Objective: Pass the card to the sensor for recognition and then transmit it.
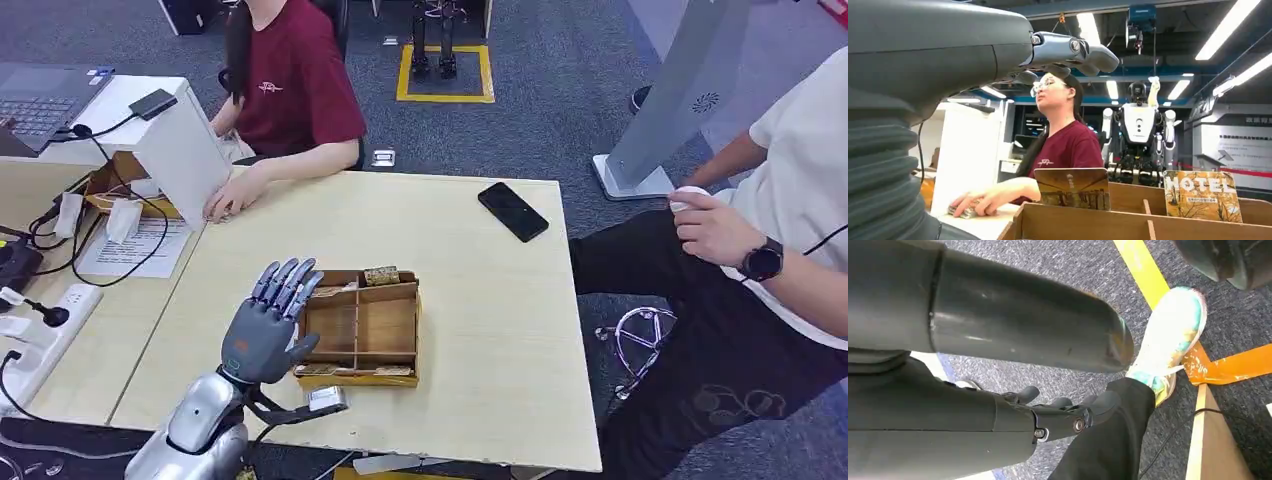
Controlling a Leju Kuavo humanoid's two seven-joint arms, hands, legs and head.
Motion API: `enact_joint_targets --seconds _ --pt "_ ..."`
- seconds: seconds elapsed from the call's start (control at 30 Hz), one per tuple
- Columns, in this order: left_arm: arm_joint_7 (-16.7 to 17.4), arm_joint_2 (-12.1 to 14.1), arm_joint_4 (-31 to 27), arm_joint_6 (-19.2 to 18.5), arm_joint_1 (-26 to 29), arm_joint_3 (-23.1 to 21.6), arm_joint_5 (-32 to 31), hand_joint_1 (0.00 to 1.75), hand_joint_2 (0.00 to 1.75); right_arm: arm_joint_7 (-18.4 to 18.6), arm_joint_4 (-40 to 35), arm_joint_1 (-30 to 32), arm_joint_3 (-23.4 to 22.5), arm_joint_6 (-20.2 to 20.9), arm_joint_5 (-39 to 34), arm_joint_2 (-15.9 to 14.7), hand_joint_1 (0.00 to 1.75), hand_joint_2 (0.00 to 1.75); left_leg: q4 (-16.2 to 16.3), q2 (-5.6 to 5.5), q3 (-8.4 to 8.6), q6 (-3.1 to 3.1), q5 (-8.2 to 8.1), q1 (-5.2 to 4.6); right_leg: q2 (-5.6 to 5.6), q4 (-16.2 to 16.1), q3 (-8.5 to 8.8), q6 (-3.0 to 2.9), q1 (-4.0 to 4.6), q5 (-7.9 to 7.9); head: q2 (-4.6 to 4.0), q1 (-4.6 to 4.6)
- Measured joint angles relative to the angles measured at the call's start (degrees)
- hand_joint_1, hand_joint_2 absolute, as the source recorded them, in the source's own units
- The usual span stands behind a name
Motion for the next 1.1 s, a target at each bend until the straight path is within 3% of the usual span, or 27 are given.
enact_joint_targets --seconds 1.1 --pt "0.1 -1.9 5.2 -0.2 -2.6 0.0 3.7 0.0 1.75 0.3 0.0 -0.2 1.1 0.0 0.0 0.0 0.0 0.0 0.0 0.0 0.0 0.0 0.0 0.0 0.0 0.0 0.0 0.0 0.0 0.0 0.0 0.0"
